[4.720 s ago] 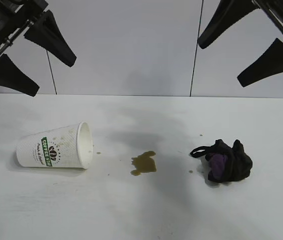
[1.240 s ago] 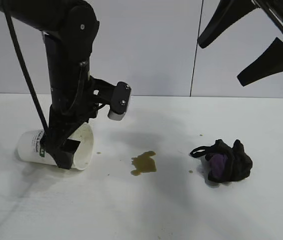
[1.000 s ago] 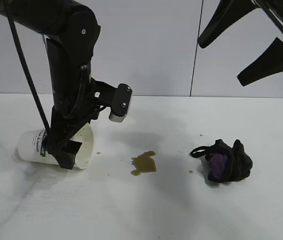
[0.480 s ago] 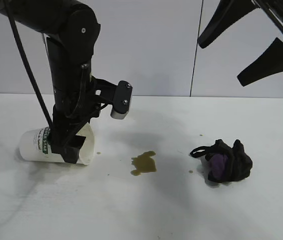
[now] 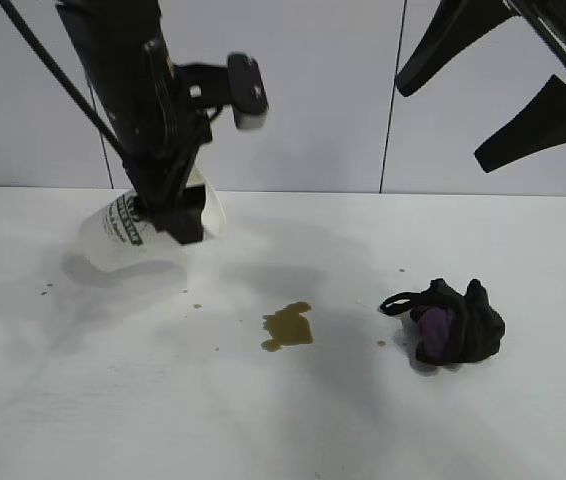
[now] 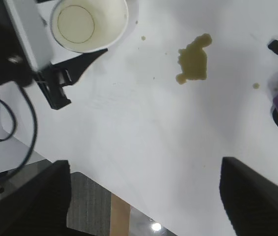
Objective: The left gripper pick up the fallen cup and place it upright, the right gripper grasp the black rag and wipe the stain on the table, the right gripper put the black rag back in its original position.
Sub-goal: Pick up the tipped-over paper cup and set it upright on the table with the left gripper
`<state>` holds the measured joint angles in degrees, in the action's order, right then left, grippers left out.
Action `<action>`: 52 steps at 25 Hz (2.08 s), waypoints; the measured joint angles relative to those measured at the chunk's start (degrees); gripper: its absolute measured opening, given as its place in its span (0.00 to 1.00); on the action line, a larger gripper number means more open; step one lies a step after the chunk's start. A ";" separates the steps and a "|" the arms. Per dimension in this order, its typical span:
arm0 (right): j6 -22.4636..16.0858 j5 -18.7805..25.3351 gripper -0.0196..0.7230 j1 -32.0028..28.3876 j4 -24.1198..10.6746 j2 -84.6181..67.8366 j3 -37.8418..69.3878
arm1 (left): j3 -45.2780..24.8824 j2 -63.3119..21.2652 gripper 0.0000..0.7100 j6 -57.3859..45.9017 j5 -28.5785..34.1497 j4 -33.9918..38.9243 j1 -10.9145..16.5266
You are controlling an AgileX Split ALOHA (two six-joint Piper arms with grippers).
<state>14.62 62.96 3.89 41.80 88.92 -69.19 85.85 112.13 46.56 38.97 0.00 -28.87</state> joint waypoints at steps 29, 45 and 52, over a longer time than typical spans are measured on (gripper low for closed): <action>0.00 -1.44 0.79 0.00 0.00 0.00 0.00 | -27.73 -5.64 0.75 85.52 5.28 -94.31 29.15; 0.00 -2.54 0.79 0.00 0.00 0.00 0.00 | -32.16 -0.96 0.75 96.20 5.86 -97.11 30.24; 0.00 -2.54 0.79 0.00 0.00 0.00 0.00 | -32.16 -0.95 0.75 96.19 4.58 -97.29 30.24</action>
<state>14.62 60.42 3.89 41.80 88.92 -69.19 53.69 111.18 142.76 43.54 -97.29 1.37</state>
